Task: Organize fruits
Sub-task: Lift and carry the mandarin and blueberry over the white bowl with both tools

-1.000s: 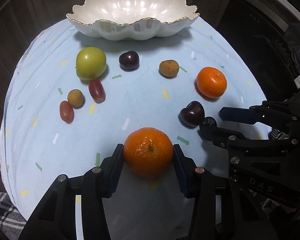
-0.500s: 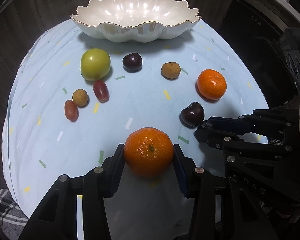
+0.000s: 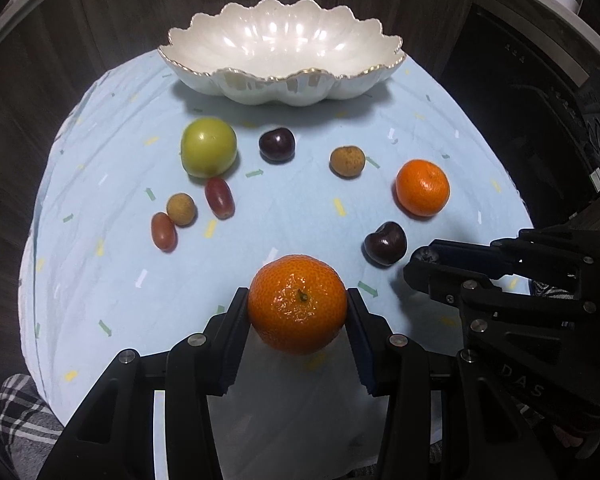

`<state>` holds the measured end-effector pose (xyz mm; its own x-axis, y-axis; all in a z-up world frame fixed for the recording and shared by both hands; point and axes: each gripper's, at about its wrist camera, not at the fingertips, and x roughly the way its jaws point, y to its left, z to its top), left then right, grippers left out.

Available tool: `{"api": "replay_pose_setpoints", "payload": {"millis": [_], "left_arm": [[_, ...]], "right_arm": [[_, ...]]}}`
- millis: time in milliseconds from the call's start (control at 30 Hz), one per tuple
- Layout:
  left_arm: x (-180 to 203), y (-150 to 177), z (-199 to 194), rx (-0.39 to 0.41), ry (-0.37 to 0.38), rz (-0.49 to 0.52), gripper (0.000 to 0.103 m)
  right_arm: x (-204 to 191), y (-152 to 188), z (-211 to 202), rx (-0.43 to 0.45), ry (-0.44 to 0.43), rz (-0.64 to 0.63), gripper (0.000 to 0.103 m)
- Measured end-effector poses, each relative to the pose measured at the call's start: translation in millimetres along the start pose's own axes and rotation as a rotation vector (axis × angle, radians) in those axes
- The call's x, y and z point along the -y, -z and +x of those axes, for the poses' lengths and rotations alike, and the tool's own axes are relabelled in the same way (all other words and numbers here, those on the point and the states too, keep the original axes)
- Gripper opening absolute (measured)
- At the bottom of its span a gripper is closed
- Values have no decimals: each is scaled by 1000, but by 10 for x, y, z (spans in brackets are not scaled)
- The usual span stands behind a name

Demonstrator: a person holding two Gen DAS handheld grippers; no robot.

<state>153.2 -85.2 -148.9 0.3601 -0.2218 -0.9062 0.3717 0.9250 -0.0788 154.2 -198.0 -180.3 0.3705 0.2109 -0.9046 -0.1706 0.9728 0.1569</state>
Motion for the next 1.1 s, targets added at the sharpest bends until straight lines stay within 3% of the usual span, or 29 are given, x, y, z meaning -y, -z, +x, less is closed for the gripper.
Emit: {"api": "replay_pose_setpoints", "payload": {"millis": [367,1100], "left_arm": [[-25,-112,-220,45,-17,-18,46],[-124,-642,-536,134,-40,-44,46]], "right_arm": [[-13,-92,-257,48,6,-1,21],[24,-548,-647,162,24,11,21]]}}
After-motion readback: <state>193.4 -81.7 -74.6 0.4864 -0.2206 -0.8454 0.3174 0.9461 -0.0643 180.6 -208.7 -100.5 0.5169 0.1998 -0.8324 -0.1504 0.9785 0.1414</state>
